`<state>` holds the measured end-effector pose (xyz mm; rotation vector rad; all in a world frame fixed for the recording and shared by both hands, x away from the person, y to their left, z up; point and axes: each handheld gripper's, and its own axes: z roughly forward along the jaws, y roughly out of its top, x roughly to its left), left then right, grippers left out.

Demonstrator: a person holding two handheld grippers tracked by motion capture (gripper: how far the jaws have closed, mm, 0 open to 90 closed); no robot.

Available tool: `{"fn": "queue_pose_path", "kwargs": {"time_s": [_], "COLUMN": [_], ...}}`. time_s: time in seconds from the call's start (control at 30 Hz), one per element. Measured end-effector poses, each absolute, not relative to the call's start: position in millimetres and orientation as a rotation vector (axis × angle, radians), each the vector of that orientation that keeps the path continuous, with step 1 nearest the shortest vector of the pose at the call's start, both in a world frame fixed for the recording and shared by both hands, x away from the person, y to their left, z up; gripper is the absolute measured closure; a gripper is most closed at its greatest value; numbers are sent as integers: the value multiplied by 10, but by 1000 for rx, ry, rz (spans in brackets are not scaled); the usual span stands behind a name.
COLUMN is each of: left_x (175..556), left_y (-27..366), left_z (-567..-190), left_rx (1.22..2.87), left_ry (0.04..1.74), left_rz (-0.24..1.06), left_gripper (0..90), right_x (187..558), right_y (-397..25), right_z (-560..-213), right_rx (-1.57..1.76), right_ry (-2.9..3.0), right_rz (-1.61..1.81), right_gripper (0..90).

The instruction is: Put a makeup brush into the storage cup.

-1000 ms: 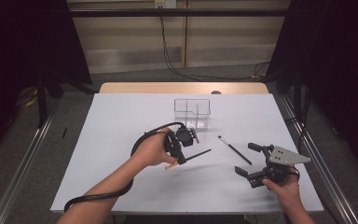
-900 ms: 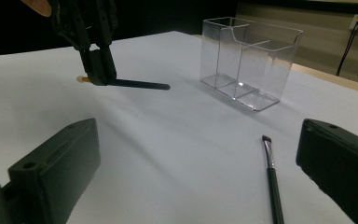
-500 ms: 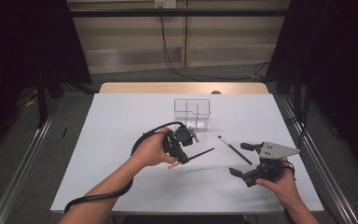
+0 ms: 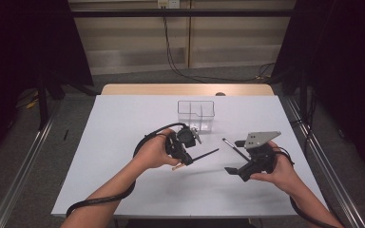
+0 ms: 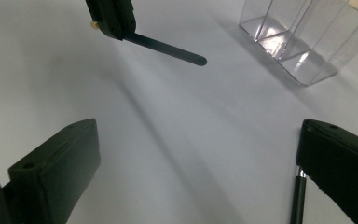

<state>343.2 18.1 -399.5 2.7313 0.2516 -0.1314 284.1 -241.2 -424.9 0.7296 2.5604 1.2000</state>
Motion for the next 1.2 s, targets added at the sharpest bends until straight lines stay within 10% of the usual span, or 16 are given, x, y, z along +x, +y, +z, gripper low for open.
{"fn": "queue_pose_path", "kwargs": {"time_s": [0.43,1.2], "left_x": [3416,3410], "left_y": [174,143], "left_z": [-3998,-3999], "left_rx": [2731,2717], "left_ry": [226,216], "left_rz": [-128,-162], "left_gripper": [842,842], "right_x": [3049,3247], "right_y": [-2067,-1709], "right_z": [-4071,-3983], "right_rx": [583,290], "right_ry": [2771,2939], "right_rz": [921,827], "right_gripper": [69,576]}}
